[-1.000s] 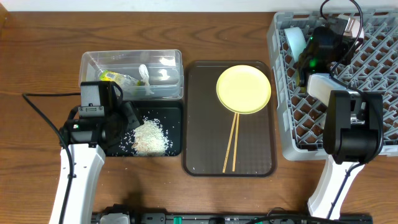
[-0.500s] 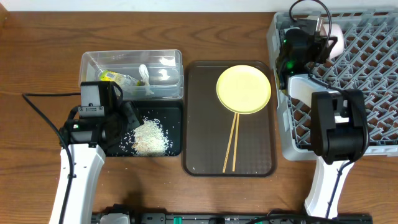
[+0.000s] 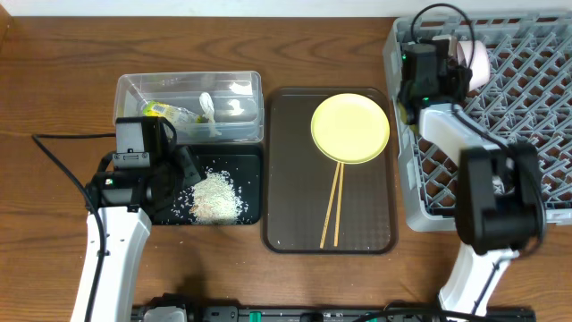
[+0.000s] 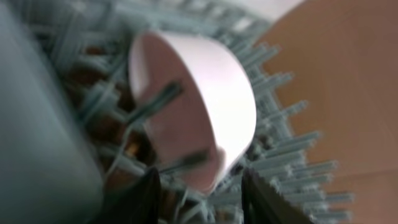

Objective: Sort waste into correct bins and load items into the dishwasher rack
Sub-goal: 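Reach the right gripper to the yellow plate and grasp its rim, then lift the yellow plate with the right gripper and carry it to the rack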

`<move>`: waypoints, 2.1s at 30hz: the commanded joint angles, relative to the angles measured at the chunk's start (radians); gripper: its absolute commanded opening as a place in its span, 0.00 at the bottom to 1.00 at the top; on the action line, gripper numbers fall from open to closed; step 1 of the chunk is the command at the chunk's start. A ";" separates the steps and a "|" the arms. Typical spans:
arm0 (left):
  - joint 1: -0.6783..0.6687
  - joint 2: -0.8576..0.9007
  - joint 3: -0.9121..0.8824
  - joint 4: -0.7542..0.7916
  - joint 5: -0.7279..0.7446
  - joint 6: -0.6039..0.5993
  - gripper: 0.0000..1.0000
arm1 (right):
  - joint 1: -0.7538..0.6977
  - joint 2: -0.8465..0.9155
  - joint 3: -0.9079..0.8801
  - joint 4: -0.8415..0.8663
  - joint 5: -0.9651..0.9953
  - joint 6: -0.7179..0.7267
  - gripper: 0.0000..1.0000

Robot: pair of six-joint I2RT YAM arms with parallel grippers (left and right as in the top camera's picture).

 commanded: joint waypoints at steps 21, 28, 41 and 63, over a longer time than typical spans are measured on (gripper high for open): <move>0.003 0.006 0.002 -0.002 -0.010 0.018 0.55 | 0.234 -0.261 0.000 -0.703 -0.857 0.602 0.49; 0.003 0.006 0.002 -0.002 -0.010 0.018 0.55 | 0.285 -0.208 -0.001 -0.809 -0.746 1.035 0.52; 0.003 0.006 0.002 -0.002 -0.010 0.018 0.55 | 0.288 -0.201 -0.080 -0.806 -0.717 1.242 0.49; 0.003 0.006 0.002 -0.002 -0.010 0.018 0.55 | 0.288 -0.197 -0.246 -0.563 -0.702 1.258 0.05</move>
